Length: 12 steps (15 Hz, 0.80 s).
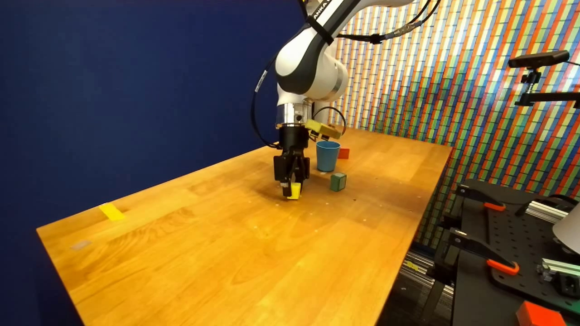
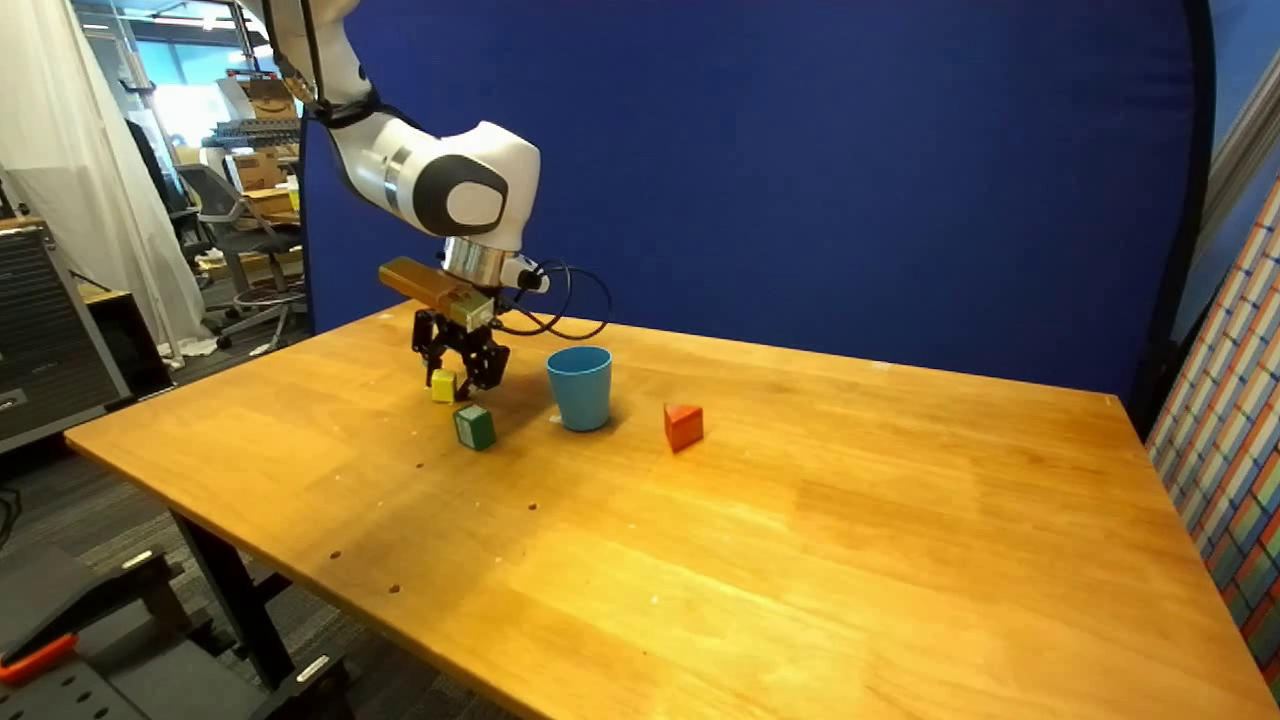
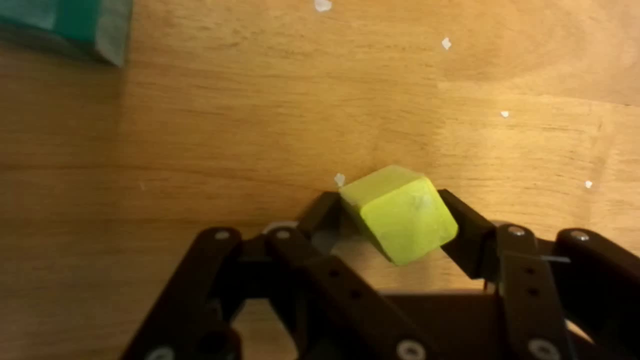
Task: Place the yellow block inside the light blue cup
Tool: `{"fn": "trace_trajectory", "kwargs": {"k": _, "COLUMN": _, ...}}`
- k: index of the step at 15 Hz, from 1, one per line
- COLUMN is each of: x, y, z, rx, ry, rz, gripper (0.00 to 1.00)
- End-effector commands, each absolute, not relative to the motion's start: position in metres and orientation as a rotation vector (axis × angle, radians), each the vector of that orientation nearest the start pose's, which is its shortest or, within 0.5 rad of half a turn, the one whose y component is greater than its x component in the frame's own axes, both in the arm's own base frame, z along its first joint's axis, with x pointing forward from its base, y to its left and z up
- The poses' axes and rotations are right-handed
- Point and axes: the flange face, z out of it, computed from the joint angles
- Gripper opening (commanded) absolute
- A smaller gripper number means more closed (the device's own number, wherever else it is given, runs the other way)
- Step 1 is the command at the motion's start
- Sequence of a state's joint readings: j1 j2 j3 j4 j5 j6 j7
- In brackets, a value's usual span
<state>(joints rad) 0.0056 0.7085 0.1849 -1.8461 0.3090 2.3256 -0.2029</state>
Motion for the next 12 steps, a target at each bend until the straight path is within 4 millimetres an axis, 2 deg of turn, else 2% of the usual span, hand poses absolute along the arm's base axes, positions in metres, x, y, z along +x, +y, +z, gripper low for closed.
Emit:
{"fn": "trace_trajectory", "kwargs": {"k": 1, "x": 0.602, "y": 0.115, "z": 0.138, "rx": -2.768, "ry": -0.093, "rz": 0.287, "gripper": 0.26}}
{"fn": "trace_trajectory", "kwargs": {"k": 4, "x": 0.603, "y": 0.104, "z": 0.155, "rx": -2.766, "ry": -0.047, "rz": 0.256, "gripper": 0.24}}
{"fn": "trace_trajectory", "kwargs": {"k": 6, "x": 0.606, "y": 0.094, "z": 0.181, "rx": -2.769, "ry": -0.019, "rz": 0.202, "gripper": 0.2}}
{"fn": "trace_trajectory", "kwargs": {"k": 9, "x": 0.611, "y": 0.082, "z": 0.227, "rx": -2.774, "ry": 0.009, "rz": 0.113, "gripper": 0.2}}
{"fn": "trace_trajectory", "kwargs": {"k": 12, "x": 0.617, "y": 0.06, "z": 0.276, "rx": -2.783, "ry": 0.077, "rz": -0.002, "gripper": 0.2}}
